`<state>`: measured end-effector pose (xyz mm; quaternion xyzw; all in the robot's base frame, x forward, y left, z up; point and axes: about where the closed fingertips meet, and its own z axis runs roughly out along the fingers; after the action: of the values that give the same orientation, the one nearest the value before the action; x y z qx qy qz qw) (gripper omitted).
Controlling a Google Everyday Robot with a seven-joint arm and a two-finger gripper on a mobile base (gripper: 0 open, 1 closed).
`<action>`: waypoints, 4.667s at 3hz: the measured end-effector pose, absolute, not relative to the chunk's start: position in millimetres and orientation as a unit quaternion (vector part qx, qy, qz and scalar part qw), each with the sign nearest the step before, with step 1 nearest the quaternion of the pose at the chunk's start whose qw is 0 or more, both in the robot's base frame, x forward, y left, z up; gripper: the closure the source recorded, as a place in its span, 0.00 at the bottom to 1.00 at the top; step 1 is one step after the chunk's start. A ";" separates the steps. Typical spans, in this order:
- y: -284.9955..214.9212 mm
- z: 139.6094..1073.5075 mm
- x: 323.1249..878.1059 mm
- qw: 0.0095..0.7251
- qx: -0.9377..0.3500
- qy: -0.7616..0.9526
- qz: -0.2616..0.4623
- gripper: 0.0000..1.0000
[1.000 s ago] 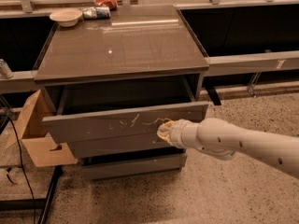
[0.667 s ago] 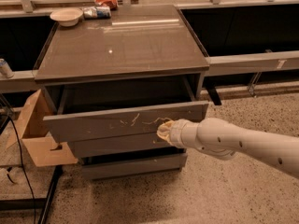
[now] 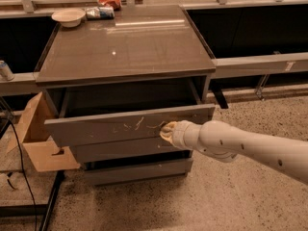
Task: Close top drawer
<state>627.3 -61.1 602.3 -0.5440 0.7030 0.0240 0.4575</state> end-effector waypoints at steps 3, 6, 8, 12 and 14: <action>-60.3 600.2 672.9 0.470 -0.545 0.694 0.003 1.00; -59.9 615.8 706.0 0.483 -0.549 0.682 -0.013 1.00; -62.5 614.3 697.7 0.469 -0.552 0.690 0.010 1.00; -64.0 616.2 631.2 0.368 -0.577 0.716 0.137 0.73; -64.0 616.1 631.2 0.368 -0.577 0.716 0.138 0.19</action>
Offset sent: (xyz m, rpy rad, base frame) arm 0.0515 -0.0023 -0.0070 -0.0170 -0.0474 -0.0187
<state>631.2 -64.0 616.1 -0.5766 0.7162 0.1375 0.3683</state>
